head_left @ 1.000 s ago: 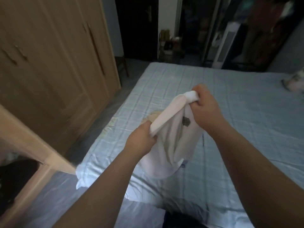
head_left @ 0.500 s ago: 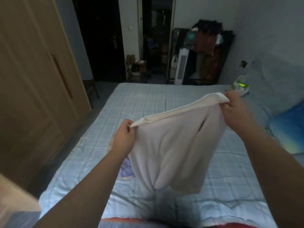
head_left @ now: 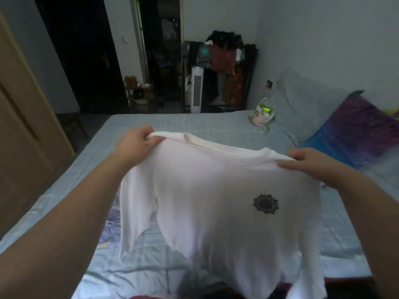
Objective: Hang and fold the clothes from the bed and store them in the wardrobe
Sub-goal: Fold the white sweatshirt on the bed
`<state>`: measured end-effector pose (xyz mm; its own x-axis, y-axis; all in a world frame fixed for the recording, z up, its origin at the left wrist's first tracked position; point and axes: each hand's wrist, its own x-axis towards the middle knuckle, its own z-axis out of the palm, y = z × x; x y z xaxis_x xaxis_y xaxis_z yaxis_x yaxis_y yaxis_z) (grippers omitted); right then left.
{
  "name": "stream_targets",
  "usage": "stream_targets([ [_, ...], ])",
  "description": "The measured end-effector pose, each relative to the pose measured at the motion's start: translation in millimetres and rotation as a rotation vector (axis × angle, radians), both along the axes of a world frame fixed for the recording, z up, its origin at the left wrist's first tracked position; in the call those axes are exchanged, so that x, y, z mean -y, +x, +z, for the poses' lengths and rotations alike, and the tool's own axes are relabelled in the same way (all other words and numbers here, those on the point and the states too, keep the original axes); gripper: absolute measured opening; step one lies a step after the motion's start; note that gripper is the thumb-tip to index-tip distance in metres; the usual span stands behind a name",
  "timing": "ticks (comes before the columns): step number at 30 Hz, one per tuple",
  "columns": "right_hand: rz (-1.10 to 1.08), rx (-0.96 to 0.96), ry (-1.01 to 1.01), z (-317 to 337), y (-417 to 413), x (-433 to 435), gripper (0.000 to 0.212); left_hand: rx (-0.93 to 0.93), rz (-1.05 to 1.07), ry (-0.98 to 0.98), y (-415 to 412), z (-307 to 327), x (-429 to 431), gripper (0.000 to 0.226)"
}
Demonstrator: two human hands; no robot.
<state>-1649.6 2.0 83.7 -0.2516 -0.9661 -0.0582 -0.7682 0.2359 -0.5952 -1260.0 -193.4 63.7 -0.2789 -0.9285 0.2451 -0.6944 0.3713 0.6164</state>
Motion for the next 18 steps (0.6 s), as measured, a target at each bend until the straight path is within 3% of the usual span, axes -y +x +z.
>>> stream_targets([
  [5,0.044,0.077,-0.057,-17.2,-62.6,-4.3,0.016,0.03,-0.146,0.069,-39.6,23.6,-11.8,0.023],
  [14,-0.201,-0.199,-0.314,-56.1,-116.6,11.8,0.02,0.104,-0.072,-0.043,-91.9,13.2,-28.1,0.026],
  [18,-0.164,-0.246,-0.271,-64.6,-132.5,35.4,0.028,0.169,-0.044,-0.033,-106.8,-18.0,-5.5,0.032],
])
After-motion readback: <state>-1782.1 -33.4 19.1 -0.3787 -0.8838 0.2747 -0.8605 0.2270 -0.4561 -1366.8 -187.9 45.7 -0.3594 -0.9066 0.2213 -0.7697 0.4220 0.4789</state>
